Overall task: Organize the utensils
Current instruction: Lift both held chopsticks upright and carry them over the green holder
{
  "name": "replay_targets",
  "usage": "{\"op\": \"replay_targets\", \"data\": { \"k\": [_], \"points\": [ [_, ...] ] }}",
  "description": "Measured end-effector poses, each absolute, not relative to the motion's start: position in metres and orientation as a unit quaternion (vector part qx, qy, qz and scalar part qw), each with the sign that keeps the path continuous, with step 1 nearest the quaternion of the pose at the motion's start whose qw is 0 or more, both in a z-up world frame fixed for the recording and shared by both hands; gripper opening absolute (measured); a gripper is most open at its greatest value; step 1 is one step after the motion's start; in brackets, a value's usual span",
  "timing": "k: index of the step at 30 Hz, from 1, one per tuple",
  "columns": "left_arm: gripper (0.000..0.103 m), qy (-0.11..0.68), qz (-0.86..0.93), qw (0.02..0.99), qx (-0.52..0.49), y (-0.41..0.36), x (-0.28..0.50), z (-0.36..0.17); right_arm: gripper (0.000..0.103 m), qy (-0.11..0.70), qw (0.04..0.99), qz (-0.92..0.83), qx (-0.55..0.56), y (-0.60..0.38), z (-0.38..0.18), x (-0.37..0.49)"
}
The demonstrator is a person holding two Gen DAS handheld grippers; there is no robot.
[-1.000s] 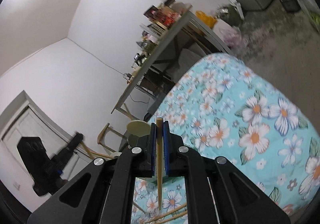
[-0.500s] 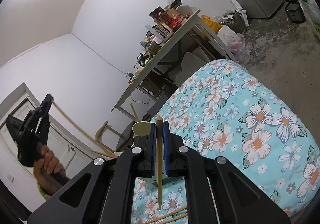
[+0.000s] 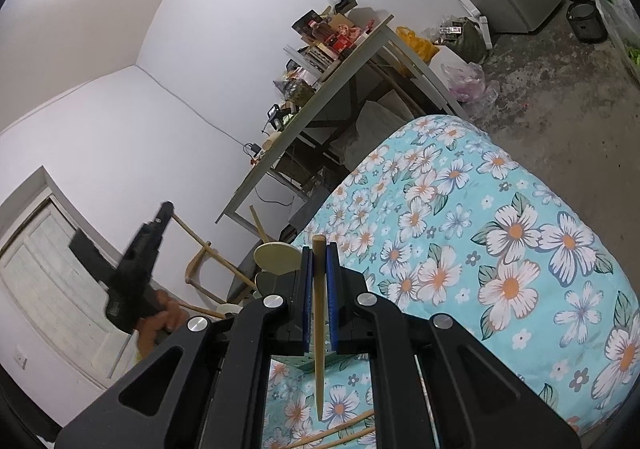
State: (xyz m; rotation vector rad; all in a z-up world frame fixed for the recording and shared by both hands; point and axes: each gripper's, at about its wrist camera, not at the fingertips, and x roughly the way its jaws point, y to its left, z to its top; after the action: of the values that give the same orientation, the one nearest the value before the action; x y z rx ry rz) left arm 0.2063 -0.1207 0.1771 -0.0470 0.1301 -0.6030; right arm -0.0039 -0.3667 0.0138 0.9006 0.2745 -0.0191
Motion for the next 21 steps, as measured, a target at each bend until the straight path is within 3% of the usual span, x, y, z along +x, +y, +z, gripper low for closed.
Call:
{"op": "replay_targets", "data": {
  "k": [14,21],
  "points": [
    [0.006,0.064,-0.295,0.953,-0.027,-0.113,0.209,0.157,0.007,0.134,0.889,-0.013,0.438,-0.366,0.012,-0.005],
    [0.031,0.065,-0.296,0.953,-0.025,-0.107,0.203,0.158,0.007,0.134,0.889,-0.01,0.437,-0.365,0.012,-0.004]
  ]
}}
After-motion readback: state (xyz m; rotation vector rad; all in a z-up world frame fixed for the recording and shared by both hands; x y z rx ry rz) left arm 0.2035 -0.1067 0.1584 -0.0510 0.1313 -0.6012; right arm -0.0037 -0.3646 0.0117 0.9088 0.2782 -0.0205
